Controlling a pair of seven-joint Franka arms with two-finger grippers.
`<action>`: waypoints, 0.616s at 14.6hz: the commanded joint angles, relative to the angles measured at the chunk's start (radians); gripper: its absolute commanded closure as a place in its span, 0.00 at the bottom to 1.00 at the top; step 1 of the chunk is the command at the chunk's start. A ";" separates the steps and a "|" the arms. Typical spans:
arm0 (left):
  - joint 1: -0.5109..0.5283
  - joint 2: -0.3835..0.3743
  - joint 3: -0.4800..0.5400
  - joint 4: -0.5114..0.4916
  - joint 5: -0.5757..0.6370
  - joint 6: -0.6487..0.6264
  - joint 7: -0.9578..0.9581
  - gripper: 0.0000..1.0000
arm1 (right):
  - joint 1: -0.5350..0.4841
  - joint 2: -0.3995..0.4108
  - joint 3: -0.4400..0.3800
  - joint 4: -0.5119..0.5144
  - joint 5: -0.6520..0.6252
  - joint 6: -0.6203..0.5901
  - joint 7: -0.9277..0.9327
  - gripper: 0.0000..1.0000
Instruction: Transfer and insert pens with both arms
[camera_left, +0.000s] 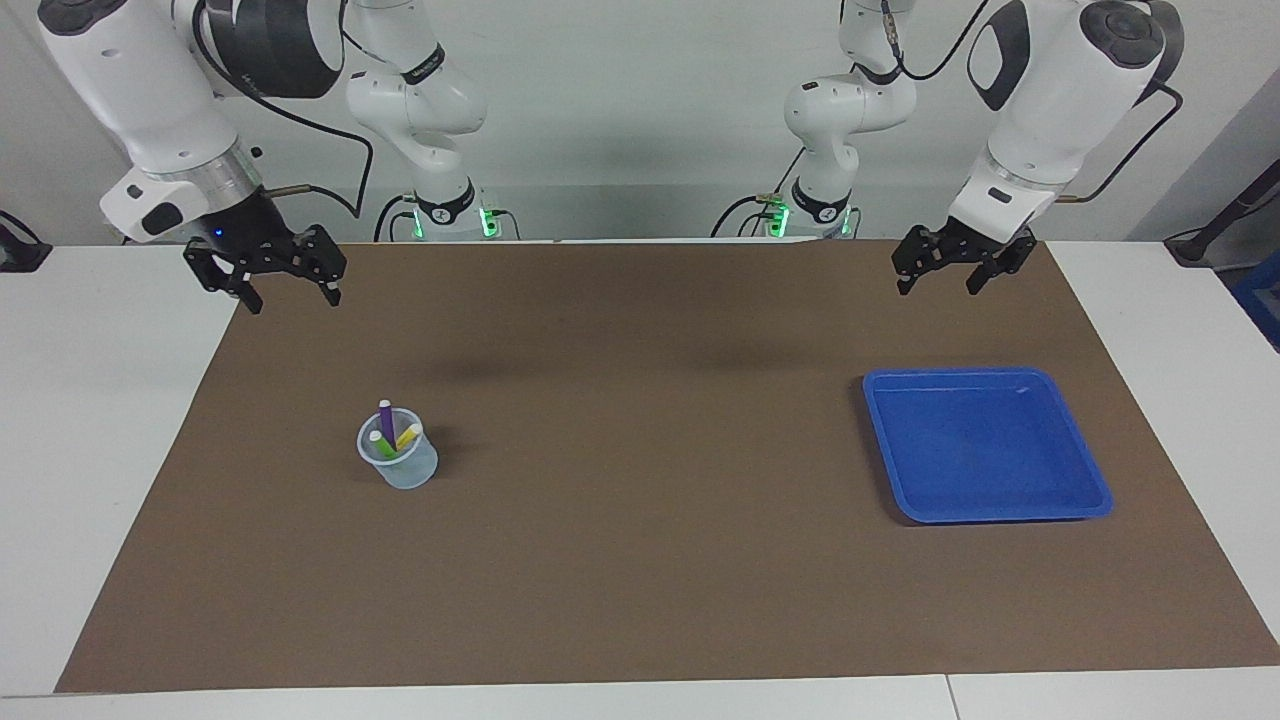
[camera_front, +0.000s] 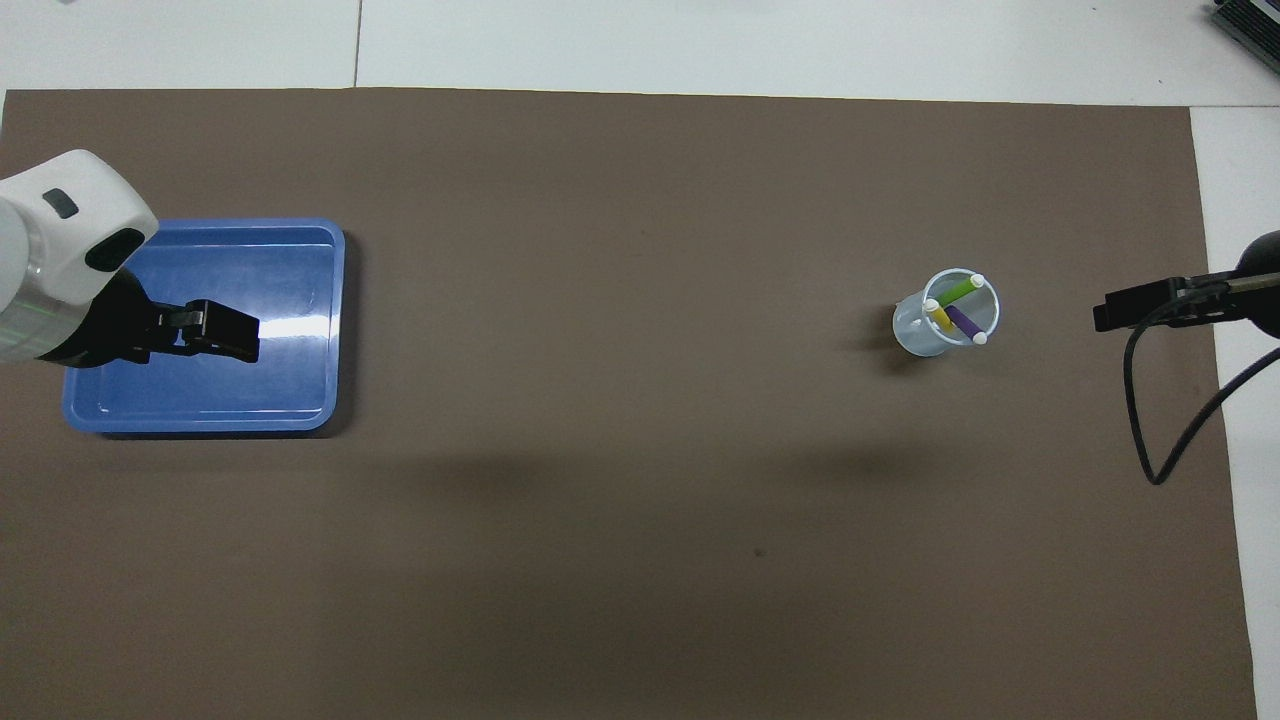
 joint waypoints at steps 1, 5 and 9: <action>-0.023 -0.035 0.024 -0.031 0.012 0.021 0.017 0.00 | 0.036 -0.016 0.007 0.005 -0.025 -0.049 0.021 0.00; -0.037 -0.027 0.026 -0.018 0.012 0.015 0.017 0.00 | 0.056 -0.035 0.010 0.005 -0.024 -0.056 0.020 0.00; -0.057 -0.029 0.032 0.005 0.014 -0.033 0.048 0.00 | 0.057 -0.054 0.011 0.003 -0.024 -0.072 0.020 0.00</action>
